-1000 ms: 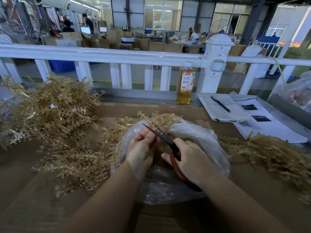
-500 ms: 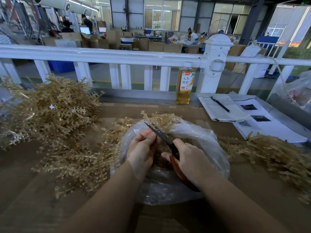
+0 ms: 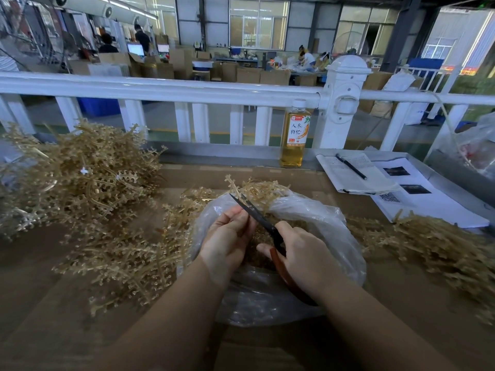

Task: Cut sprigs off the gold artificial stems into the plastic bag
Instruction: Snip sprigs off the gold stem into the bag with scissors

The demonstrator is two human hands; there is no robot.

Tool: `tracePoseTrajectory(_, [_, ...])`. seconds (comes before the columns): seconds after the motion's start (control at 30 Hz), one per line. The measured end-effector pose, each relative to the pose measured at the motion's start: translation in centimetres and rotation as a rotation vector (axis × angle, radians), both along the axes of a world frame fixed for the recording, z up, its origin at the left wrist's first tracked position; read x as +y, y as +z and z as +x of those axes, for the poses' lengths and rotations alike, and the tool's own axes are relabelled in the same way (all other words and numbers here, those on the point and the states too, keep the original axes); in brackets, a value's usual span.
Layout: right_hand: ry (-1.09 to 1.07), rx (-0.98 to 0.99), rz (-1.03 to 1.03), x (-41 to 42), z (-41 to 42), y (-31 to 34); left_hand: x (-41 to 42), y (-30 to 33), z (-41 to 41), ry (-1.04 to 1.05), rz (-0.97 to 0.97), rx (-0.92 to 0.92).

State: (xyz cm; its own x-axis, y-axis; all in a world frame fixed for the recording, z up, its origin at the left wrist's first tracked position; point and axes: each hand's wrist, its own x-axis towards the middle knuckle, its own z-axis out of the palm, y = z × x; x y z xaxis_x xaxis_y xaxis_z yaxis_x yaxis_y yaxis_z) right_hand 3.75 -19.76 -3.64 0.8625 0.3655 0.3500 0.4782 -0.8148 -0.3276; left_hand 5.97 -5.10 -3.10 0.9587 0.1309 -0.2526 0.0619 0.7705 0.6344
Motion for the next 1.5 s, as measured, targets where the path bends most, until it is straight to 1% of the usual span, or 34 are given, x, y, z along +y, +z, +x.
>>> tracePoseTrajectory(0.37, [0.011, 0.008, 0.009, 0.0, 0.1, -0.1, 0.2, 0.1, -0.1, -0.059, -0.019, 0.004])
tracePoseTrajectory(0.8, [0.017, -0.004, -0.025, -0.1, 0.5, -0.3, 0.3, 0.3, -0.1, -0.082, -0.045, 0.019])
tracePoseTrajectory(0.97, [0.001, -0.008, -0.055, -0.4, 0.1, -0.3, 0.6, 0.6, -0.6, -0.118, -0.006, 0.023])
tracePoseTrajectory(1.07, [0.004, -0.013, -0.064, -0.6, -0.1, -0.3, 0.7, 0.9, -0.7, -0.095, 0.001, 0.049])
tracePoseTrajectory(1.17, [0.0, -0.033, -0.054, -0.6, -0.1, -0.3, 1.0, 1.1, -0.5, -0.046, -0.045, 0.064])
tracePoseTrajectory(1.27, [-0.001, -0.035, -0.049, -0.6, -0.1, -0.4, 1.0, 1.0, -0.3, -0.031, -0.027, 0.077])
tracePoseTrajectory(1.4, [0.005, -0.046, -0.044, -0.7, -0.1, -0.4, 0.7, 0.8, -0.4, 0.02, -0.053, 0.038])
tracePoseTrajectory(1.5, [0.01, -0.046, -0.057, -0.7, -0.2, -0.5, 1.0, 0.6, -0.6, -0.021, -0.046, 0.012])
